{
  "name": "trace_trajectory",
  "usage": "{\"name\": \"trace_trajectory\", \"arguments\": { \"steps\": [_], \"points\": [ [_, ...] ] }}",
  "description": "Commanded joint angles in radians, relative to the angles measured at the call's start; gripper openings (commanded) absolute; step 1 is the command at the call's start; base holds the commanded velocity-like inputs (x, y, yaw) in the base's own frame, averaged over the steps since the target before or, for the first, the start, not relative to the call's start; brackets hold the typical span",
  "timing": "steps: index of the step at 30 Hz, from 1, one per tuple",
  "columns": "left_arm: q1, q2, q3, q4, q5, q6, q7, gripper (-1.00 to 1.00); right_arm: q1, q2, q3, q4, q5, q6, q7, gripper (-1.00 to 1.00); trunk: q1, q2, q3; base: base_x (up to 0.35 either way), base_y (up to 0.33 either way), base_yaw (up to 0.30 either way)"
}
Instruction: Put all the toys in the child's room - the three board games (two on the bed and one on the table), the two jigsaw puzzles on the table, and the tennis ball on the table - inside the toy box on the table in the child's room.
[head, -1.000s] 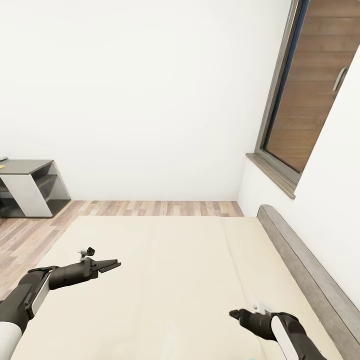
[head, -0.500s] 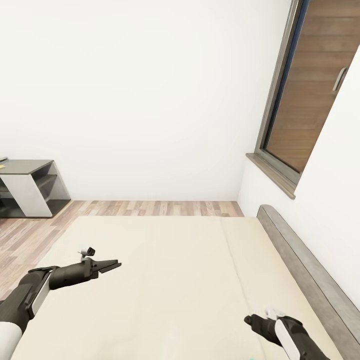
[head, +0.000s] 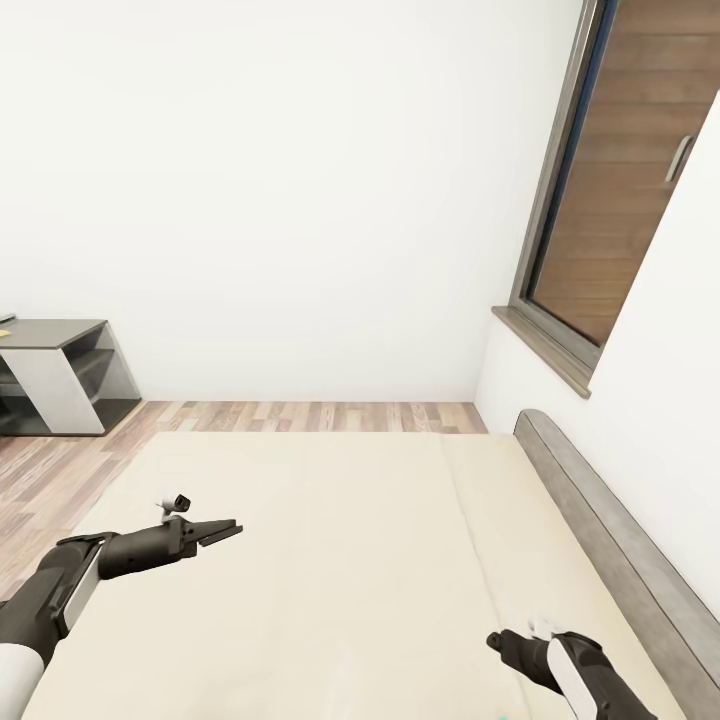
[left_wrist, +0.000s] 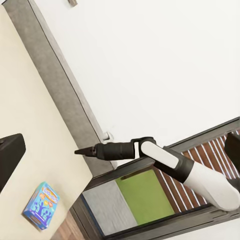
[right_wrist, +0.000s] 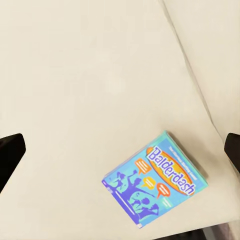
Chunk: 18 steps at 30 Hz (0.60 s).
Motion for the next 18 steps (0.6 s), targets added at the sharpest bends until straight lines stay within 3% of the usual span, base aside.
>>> {"name": "trace_trajectory", "arguments": {
  "steps": [1,18],
  "points": [
    [-0.001,0.000,0.000,0.000,0.000,0.011,-0.004,1.00,-0.001,0.000,-0.002,-0.001,-0.008,0.005,-0.003,1.00,0.001,-0.002,-0.002,0.000,0.000,0.000],
    [-0.001,0.000,0.001,0.000,0.000,0.011,-0.004,1.00,-0.058,-0.004,-0.003,0.015,-0.004,0.071,-0.004,1.00,0.001,-0.002,-0.016,0.000,0.000,0.000]
  ]
}}
